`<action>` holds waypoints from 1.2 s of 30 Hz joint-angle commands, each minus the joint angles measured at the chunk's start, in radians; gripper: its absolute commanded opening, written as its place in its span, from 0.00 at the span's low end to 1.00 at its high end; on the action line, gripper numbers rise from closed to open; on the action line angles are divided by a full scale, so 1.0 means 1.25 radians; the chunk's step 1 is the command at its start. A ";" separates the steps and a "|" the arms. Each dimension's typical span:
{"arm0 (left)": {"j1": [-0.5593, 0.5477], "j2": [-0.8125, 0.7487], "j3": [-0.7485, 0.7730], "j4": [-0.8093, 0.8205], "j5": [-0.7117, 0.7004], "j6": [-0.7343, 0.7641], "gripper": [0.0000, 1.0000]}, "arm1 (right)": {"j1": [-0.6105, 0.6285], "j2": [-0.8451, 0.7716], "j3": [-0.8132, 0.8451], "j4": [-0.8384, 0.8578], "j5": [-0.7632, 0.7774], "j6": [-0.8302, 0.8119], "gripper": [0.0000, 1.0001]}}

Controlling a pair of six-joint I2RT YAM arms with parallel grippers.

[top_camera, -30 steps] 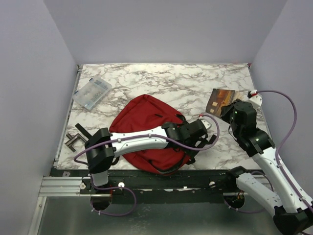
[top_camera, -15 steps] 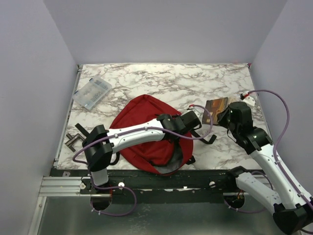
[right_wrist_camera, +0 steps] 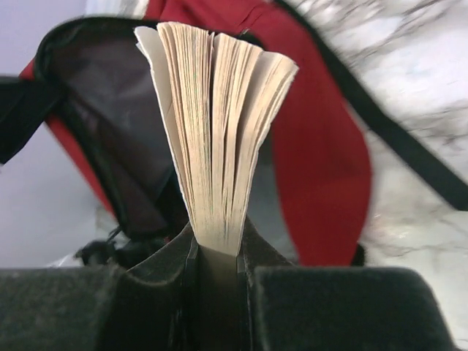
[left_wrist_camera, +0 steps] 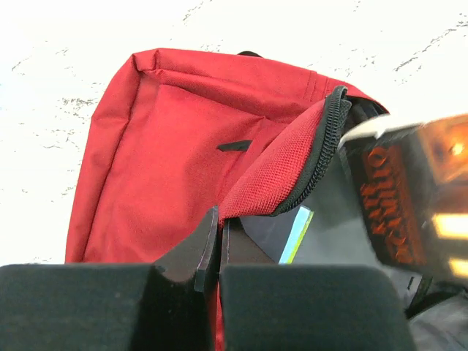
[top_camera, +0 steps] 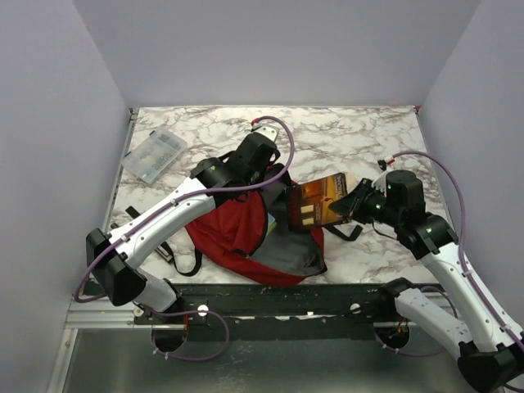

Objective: Pack the student bag
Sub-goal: Place the book in the student bag.

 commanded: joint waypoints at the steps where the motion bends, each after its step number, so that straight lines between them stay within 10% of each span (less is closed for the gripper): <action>1: 0.012 -0.041 0.028 0.049 -0.015 0.012 0.00 | -0.001 0.001 -0.020 0.103 -0.253 0.064 0.01; 7: 0.012 -0.120 0.008 0.125 0.061 0.024 0.00 | -0.001 0.016 -0.172 0.295 -0.397 0.244 0.01; 20: 0.010 -0.192 -0.052 0.219 0.239 -0.002 0.00 | 0.033 0.117 -0.298 0.637 -0.130 0.470 0.01; 26: 0.011 -0.154 -0.033 0.246 0.282 -0.023 0.00 | 0.413 0.269 -0.228 0.696 0.347 0.522 0.01; 30: 0.010 -0.160 -0.056 0.248 0.267 -0.019 0.00 | 0.491 0.453 -0.158 0.702 0.303 0.497 0.01; 36: 0.010 -0.189 -0.113 0.254 0.251 -0.022 0.00 | 0.472 0.430 -0.263 0.794 0.216 0.332 0.50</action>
